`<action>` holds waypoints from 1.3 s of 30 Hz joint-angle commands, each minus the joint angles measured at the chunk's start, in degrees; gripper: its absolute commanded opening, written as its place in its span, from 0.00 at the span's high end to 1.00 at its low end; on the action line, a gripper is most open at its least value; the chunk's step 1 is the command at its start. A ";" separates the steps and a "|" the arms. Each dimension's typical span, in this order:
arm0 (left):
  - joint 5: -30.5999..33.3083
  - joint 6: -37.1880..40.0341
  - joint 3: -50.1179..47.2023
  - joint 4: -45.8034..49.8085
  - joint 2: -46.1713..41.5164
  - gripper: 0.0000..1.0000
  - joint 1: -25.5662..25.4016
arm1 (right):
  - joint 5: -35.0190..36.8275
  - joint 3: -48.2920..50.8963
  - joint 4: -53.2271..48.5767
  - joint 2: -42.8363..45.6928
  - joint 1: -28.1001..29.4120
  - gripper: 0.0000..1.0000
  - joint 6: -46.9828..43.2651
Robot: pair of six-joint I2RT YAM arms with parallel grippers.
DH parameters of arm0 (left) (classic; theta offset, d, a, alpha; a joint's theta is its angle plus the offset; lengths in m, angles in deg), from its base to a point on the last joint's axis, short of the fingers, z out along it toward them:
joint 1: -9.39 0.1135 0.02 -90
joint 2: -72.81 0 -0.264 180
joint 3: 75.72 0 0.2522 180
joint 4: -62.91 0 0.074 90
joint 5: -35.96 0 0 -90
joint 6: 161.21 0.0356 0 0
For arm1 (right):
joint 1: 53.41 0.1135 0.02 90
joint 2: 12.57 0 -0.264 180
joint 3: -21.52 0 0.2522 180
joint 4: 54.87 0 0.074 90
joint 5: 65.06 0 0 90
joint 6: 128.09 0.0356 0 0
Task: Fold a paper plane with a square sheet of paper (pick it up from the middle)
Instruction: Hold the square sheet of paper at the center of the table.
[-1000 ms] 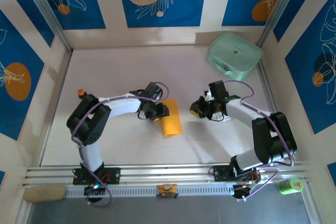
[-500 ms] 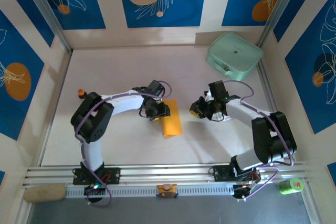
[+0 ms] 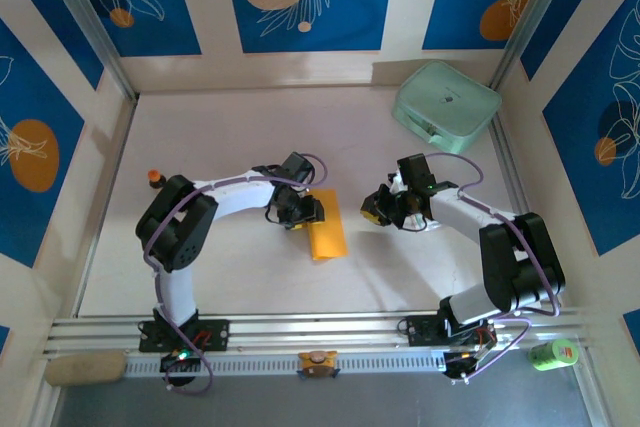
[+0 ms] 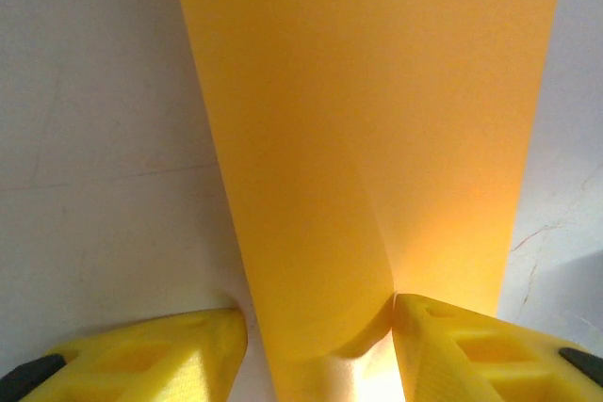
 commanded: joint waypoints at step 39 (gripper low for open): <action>5.00 3.89 -0.17 -0.28 6.83 0.47 -0.15 | -2.57 -0.49 -1.34 -3.42 1.22 0.80 -0.70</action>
